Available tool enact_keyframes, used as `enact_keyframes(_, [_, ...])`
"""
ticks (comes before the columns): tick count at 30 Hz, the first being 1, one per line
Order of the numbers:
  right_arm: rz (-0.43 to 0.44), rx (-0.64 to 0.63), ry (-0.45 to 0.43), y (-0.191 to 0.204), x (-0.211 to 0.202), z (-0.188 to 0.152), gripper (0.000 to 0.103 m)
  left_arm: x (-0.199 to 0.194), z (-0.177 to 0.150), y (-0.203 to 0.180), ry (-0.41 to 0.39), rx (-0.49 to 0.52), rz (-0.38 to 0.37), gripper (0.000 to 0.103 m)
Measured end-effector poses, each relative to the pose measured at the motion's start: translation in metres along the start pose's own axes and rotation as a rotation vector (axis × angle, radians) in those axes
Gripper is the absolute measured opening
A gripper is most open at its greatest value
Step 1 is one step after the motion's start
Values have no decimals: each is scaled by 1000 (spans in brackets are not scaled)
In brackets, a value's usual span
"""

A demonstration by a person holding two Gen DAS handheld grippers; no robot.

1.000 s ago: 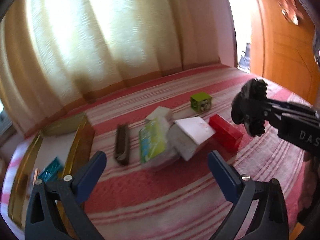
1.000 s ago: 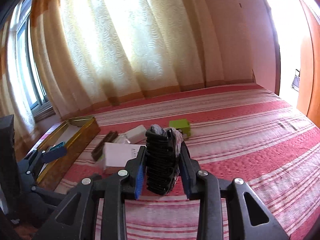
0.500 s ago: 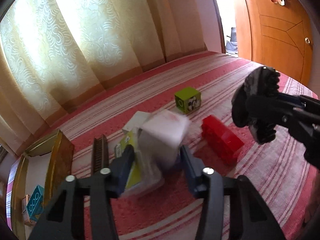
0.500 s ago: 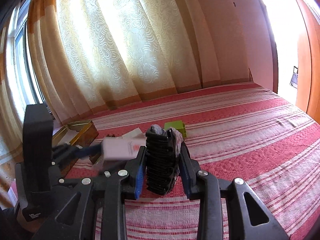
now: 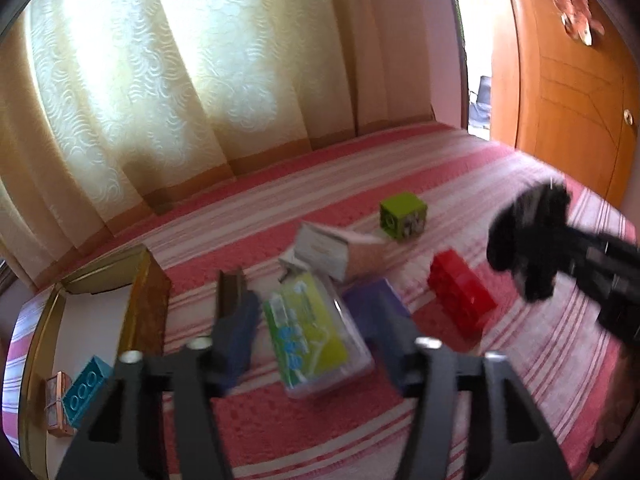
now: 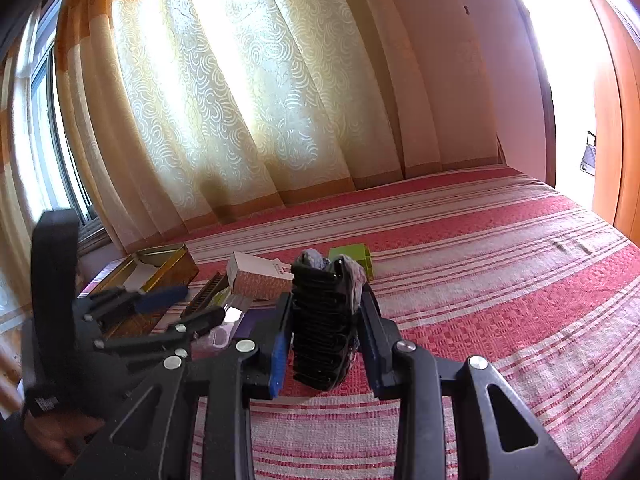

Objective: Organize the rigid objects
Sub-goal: 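Grasp the white box with red logo with the left gripper, then carry the white box over the gold tin with the left gripper while right holds the black object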

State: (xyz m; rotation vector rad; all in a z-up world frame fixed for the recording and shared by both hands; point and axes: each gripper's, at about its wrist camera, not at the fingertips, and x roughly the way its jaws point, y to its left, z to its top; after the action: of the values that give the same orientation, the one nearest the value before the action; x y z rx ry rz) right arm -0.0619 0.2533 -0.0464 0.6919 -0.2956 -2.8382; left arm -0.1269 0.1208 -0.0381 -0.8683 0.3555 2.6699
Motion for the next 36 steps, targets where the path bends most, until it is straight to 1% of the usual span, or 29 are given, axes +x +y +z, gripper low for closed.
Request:
enact_keyframes(1, [-1, -2, 0, 1, 0, 0, 34, -1, 4, 2, -10, -9, -2, 82])
enact_keyframes(2, [-2, -4, -2, 1, 0, 0, 34, -2, 7, 2, -18, -11, -1, 95])
enact_keyframes(3, [-2, -5, -4, 1, -1, 0, 34, -2, 11, 2, -27, -11, -2, 103])
enact_keyframes(5, [0, -4, -7, 1, -2, 0, 34, 7, 18, 0, -12, 13, -31, 103])
enact_keyframes(10, [10, 11, -10, 0, -3, 0, 34, 35, 33, -11, 4, 82, -13, 102])
enact_keyframes(11, [13, 15, -10, -1, -4, 0, 34, 43, 35, -15, 21, 105, -9, 102])
enact_keyframes(14, [21, 23, -8, -3, -5, 1, 34, 56, 37, -23, 33, 167, 1, 102])
enact_keyframes(16, [25, 25, -7, -2, -5, 2, 34, 61, 38, -27, 36, 190, 7, 99])
enact_keyframes(17, [27, 25, -6, -1, -5, 2, 34, 64, 38, -28, 49, 196, -9, 86])
enact_keyframes(18, [29, 26, -5, -1, -5, 2, 34, 66, 37, -29, 70, 197, -27, 66])
enact_keyframes(19, [31, 27, -5, -1, -5, 2, 34, 69, 36, -30, 93, 196, -45, 59])
enact_keyframes(22, [35, 34, -6, -2, -6, 2, 34, 65, 31, -32, 73, 206, -48, 54])
enact_keyframes(26, [31, 29, -13, -1, -6, 2, 34, 48, 26, -30, 43, 189, -82, 42])
enact_keyframes(29, [21, 11, -19, 4, -8, 2, 34, 36, 20, -26, 16, 180, -58, 41])
enact_keyframes(32, [12, -12, -32, 9, -10, 3, 34, 20, 16, -13, -21, 122, -55, 41])
enact_keyframes(36, [23, -45, -63, 18, -13, 4, 34, -9, 4, 5, -96, 48, -12, 41])
